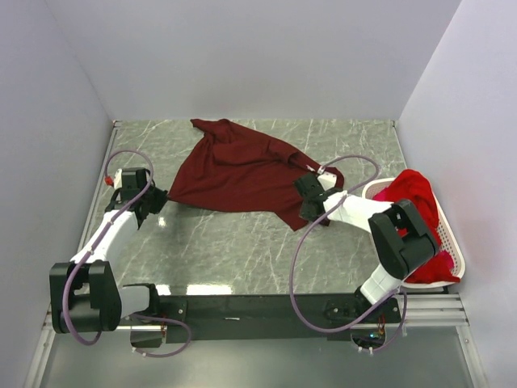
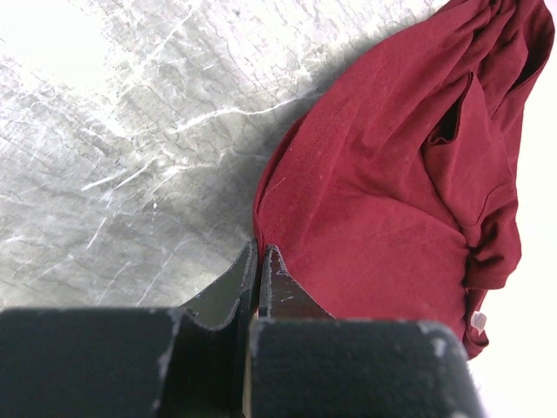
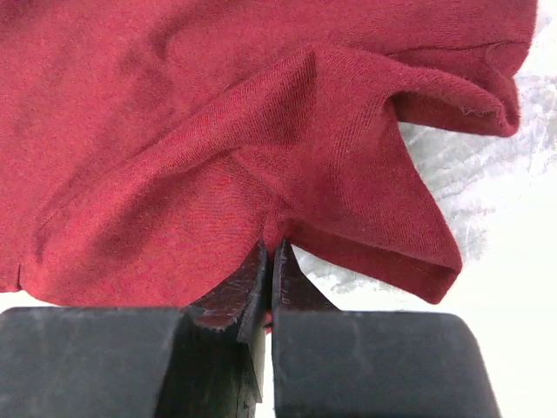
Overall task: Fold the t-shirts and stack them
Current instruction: Flatten the tshirt out, then fold the tshirt
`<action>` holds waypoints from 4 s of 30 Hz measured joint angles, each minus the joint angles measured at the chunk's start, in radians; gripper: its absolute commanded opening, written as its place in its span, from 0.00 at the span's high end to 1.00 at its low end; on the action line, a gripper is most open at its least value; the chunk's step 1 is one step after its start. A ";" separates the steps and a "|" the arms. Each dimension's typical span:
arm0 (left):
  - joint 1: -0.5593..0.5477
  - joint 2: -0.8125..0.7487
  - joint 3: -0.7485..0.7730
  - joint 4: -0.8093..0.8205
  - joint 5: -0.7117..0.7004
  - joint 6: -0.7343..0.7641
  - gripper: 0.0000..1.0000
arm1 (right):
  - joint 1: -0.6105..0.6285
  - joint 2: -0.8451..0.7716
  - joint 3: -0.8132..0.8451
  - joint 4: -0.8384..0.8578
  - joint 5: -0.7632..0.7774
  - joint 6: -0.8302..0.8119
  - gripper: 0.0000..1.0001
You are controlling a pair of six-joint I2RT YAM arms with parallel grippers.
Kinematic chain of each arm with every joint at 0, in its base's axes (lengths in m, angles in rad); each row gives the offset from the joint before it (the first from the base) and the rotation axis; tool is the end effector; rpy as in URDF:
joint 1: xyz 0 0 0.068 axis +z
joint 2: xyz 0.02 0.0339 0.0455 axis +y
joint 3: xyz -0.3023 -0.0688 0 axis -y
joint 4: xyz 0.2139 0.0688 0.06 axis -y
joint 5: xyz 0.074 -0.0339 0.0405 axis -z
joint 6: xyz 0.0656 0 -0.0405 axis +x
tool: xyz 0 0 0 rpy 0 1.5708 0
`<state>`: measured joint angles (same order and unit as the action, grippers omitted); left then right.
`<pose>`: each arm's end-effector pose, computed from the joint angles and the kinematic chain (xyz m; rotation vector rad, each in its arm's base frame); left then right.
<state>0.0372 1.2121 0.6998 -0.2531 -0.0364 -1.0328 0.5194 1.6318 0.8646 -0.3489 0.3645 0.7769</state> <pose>0.2301 0.0110 0.2473 -1.2293 2.0381 -0.4461 0.2664 0.1254 0.1884 0.4377 2.5294 -0.0186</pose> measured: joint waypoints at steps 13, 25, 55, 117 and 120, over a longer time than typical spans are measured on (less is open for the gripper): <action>0.000 -0.123 0.132 -0.128 0.011 0.090 0.99 | -0.026 -0.338 0.264 -0.227 0.024 -0.071 1.00; -0.004 -0.353 0.814 -0.256 0.051 0.175 0.99 | -0.026 -0.756 0.985 -0.306 -0.013 -0.230 1.00; 0.018 0.571 1.468 -0.049 0.225 0.180 0.99 | -0.188 0.219 1.598 -0.089 -0.332 -0.450 1.00; 0.145 0.089 -0.001 0.005 0.071 0.040 0.99 | 0.109 -0.340 -0.072 0.013 -0.035 -0.151 1.00; 0.145 0.113 0.031 0.004 0.064 0.039 0.99 | 0.098 -0.313 -0.045 0.026 -0.038 -0.166 1.00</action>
<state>0.1818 1.3251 0.7303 -0.2489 0.0280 -0.9936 0.6174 1.3186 0.8200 -0.3229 0.3267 0.6106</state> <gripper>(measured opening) 0.024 0.021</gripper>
